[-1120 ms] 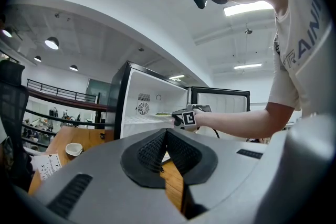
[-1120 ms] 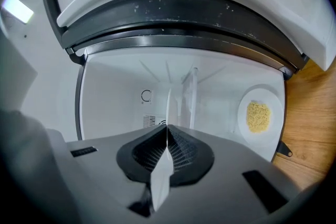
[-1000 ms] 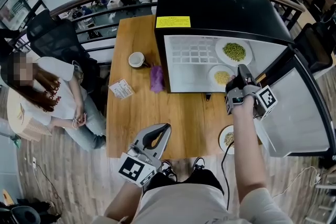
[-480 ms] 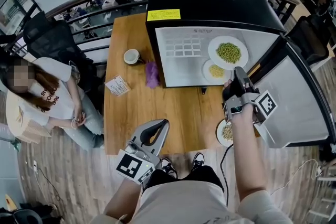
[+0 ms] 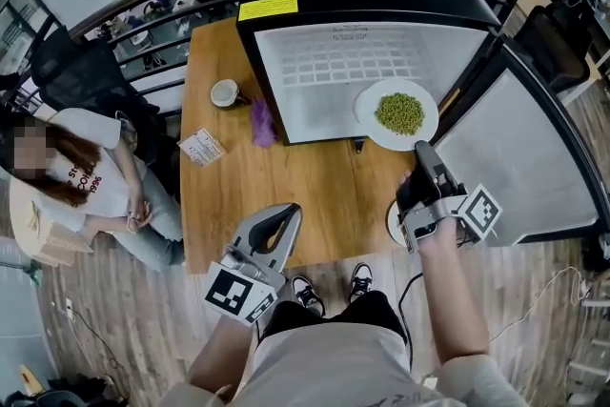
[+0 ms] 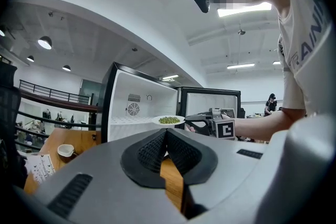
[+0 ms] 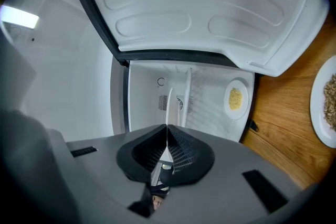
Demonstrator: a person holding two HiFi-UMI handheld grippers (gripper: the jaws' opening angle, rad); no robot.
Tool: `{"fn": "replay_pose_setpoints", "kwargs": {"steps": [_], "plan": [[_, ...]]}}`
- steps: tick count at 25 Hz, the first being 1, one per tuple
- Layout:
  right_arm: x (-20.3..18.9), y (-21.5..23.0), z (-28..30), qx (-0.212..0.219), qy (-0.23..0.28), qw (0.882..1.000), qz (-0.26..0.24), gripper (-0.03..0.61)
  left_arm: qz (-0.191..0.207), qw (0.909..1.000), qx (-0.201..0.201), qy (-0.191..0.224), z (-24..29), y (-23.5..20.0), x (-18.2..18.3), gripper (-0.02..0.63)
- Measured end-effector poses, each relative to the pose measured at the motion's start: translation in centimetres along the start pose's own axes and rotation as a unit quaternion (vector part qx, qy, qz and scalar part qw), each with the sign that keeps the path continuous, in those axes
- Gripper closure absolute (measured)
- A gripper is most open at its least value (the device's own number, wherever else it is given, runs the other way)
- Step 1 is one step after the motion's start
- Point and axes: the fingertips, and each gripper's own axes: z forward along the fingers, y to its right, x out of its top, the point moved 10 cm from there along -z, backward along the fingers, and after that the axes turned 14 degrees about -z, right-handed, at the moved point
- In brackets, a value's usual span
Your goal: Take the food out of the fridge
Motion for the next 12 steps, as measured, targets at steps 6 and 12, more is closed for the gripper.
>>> {"fn": "replay_pose_setpoints", "kwargs": {"steps": [6, 12], "plan": [[-2.7, 1.0, -3.3, 0.007, -0.043, 0.999, 0.008, 0.552, -0.002, 0.9998, -0.013, -0.015, 0.3, 0.7, -0.9, 0.606], [-5.3, 3.6, -6.5, 0.033, -0.095, 0.995, 0.029, 0.552, -0.004, 0.9996, -0.017, -0.024, 1.0, 1.5, -1.7, 0.606]]}}
